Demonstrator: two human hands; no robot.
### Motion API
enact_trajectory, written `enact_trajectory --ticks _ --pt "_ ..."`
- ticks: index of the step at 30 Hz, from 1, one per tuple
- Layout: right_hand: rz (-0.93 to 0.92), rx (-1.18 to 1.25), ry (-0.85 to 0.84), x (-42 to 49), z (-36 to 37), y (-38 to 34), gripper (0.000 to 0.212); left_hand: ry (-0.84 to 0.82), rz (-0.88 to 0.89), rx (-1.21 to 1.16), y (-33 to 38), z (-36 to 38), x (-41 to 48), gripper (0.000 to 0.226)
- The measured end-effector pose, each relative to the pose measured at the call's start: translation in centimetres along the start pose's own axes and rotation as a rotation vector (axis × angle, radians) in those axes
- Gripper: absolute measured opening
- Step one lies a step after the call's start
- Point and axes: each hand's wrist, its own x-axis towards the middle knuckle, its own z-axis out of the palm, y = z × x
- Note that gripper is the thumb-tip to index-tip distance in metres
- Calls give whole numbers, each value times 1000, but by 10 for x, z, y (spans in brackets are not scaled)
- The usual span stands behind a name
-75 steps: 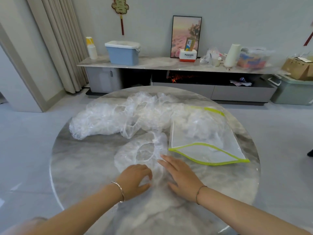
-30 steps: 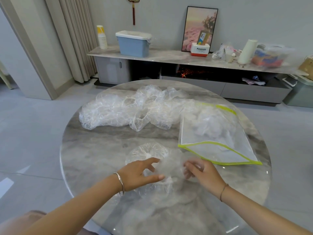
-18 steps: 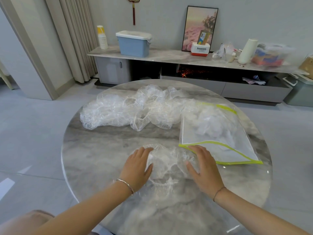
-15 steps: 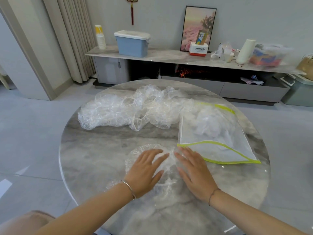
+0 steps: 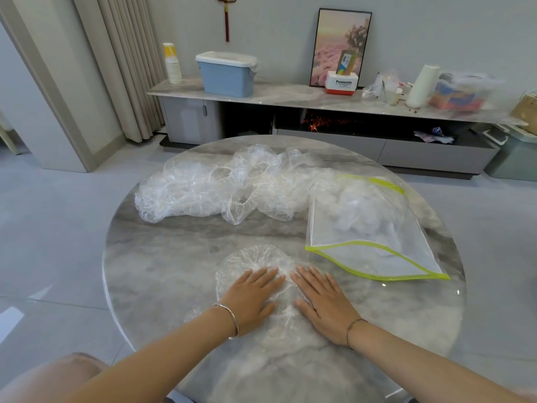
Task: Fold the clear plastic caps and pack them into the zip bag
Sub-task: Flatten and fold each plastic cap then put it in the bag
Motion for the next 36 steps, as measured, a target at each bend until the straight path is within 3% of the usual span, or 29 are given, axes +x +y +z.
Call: enact_trajectory --ticks 3,6,8,11,14,17,19,22,26,28,31,33,36 --pt "2 18 38 0 -10 -3 107 176 -56 -84 -4 -15 2 46" --pt "-114 -7 275 -2 -21 -14 74 349 -77 -110 -2 -28 1 26" --pt "-184 -30 428 -2 -18 -21 51 481 -6 -127 4 -29 0 24" --pt "-164 52 513 -1 -18 -24 25 576 134 -162 16 -28 0 26" --pt "-95 187 517 -5 -25 -14 11 569 167 -180 20 -28 -2 45" --pt "-74 386 457 -13 -30 -6 15 520 110 -205 10 -22 -1 55" --pt "-136 378 471 -21 -28 -4 18 486 82 -226 4 -19 -1 46" --pt "-180 329 463 -34 -19 7 46 475 154 -266 5 -19 -4 20" --pt "-196 243 403 -54 -22 23 19 413 289 -322 19 -13 -6 16" --pt "-194 226 380 -60 -22 27 20 372 317 -336 27 -9 -5 14" --pt "-149 230 396 -65 -18 29 10 362 239 -378 37 -6 -4 15" --pt "-64 244 410 -68 -16 28 19 341 158 -355 42 -6 -2 20" --pt "112 423 370 -69 -16 28 17 271 62 -354 49 -6 4 26"
